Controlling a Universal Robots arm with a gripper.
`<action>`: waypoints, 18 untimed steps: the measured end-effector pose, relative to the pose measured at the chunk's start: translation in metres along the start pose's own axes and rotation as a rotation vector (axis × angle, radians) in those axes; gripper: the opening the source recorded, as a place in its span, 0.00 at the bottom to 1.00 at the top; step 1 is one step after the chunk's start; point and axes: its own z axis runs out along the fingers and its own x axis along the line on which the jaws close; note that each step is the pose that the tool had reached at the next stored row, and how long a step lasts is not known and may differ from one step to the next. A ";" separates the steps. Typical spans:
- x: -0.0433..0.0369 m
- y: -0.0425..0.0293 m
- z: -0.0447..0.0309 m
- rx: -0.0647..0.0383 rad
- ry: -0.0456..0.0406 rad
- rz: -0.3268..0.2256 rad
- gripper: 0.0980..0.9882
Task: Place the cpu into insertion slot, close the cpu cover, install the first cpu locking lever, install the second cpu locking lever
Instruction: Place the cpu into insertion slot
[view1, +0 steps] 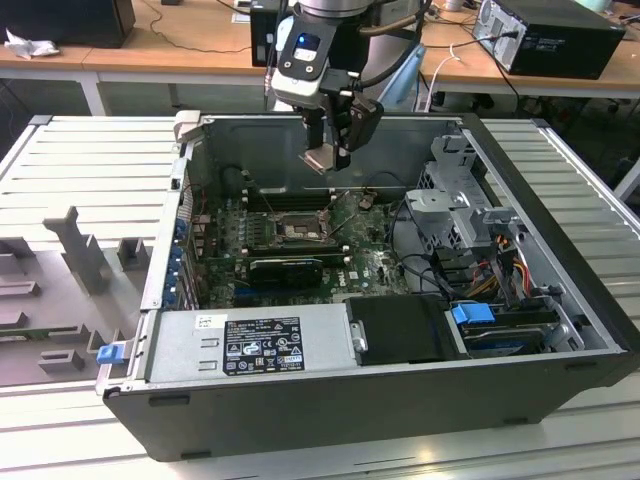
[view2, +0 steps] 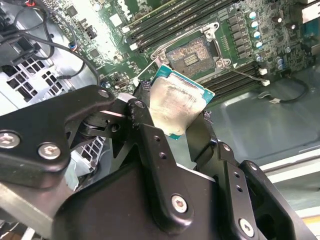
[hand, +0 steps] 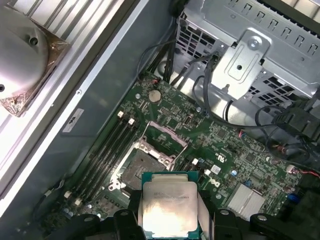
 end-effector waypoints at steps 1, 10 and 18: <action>0.0000 0.0000 0.0000 0.000 -0.0005 0.006 0.48; 0.0000 0.0000 0.0002 -0.001 -0.0059 0.068 0.48; 0.0000 0.0000 0.0004 -0.002 -0.0099 0.113 0.48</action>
